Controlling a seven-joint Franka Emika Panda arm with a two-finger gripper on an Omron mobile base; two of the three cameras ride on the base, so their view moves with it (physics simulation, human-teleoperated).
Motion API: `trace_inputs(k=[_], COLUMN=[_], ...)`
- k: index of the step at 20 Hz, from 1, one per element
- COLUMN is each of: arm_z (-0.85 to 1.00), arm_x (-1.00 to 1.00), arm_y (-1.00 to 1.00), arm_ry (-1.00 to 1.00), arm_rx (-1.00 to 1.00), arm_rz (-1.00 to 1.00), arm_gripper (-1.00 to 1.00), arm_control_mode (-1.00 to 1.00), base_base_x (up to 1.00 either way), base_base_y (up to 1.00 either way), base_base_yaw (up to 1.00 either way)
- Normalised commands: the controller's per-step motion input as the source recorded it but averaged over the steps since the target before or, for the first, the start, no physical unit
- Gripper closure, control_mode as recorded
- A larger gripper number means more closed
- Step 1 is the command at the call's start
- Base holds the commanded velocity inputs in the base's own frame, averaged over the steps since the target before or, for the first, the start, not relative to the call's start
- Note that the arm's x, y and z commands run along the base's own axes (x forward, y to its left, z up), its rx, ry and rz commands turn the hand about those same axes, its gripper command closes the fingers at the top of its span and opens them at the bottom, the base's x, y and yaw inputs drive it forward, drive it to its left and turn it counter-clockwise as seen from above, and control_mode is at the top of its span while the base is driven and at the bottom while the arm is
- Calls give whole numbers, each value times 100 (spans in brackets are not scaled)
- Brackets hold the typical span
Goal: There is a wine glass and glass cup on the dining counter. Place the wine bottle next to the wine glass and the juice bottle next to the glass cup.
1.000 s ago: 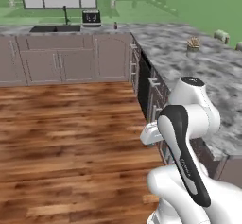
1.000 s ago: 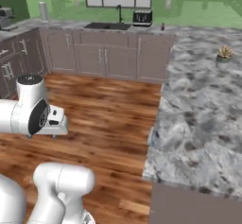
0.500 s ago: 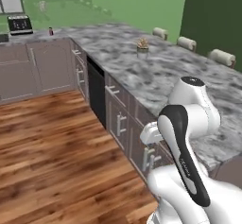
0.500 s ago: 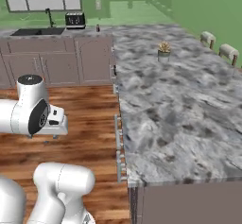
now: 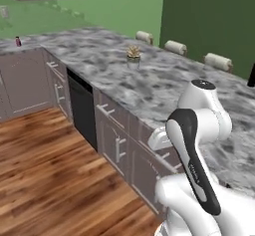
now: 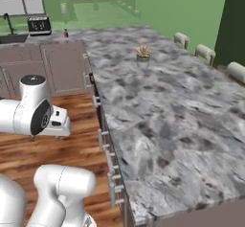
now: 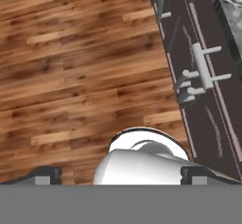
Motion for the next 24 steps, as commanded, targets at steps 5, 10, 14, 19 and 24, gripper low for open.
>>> trace_inputs(k=[5,10,14,19,24], arm_z=[0,0,0,0,0], arm_x=[0,0,0,0,0], arm_y=[0,0,0,0,0], arm_ry=[0,0,0,0,0], arm_rx=[0,0,0,0,0], arm_rz=[0,0,0,0,0], arm_gripper=[-100,-100,-100,-100,-100], arm_control_mode=[100,100,100,100,100], base_base_x=[36,21,24,53,70], base_base_y=[84,86,82,67,59], base_base_yaw=[-1,0,2,3,0])
